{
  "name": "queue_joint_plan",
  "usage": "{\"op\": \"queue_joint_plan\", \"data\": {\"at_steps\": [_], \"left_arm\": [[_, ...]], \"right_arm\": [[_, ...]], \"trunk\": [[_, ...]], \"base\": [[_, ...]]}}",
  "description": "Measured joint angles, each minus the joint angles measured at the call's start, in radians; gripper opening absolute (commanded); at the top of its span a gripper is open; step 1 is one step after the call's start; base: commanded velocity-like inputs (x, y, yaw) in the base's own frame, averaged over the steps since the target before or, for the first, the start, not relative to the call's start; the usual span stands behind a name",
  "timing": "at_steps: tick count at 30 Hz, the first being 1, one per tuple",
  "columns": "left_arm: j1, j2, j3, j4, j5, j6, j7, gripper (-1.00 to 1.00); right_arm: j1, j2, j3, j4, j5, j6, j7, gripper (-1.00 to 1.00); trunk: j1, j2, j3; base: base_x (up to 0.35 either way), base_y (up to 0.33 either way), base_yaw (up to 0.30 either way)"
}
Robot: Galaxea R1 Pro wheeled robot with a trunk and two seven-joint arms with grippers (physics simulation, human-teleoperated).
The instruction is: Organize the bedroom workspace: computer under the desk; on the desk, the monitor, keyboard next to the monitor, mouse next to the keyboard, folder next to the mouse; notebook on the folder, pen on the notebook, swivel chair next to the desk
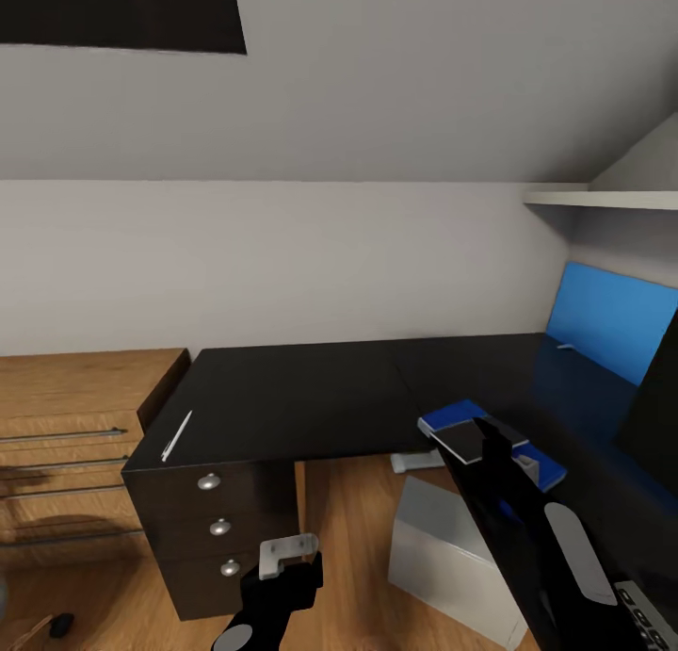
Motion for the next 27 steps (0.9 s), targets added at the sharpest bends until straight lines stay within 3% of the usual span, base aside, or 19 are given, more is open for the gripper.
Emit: {"op": "queue_joint_plan", "data": {"at_steps": [21,27], "left_arm": [[0.000,-0.001,-0.001,0.018,-0.001,0.000,-0.001,1.00],[0.000,-0.002,-0.001,0.018,0.001,0.001,0.001,1.00]], "right_arm": [[0.000,0.000,-0.001,-0.004,0.001,-0.001,0.001,1.00],[0.000,0.000,0.005,-0.010,0.004,-0.002,0.003,1.00]], "trunk": [[0.000,0.000,0.000],[-0.023,0.042,0.019]], "base": [[-0.040,-0.035,0.000],[0.000,0.000,0.000]]}}
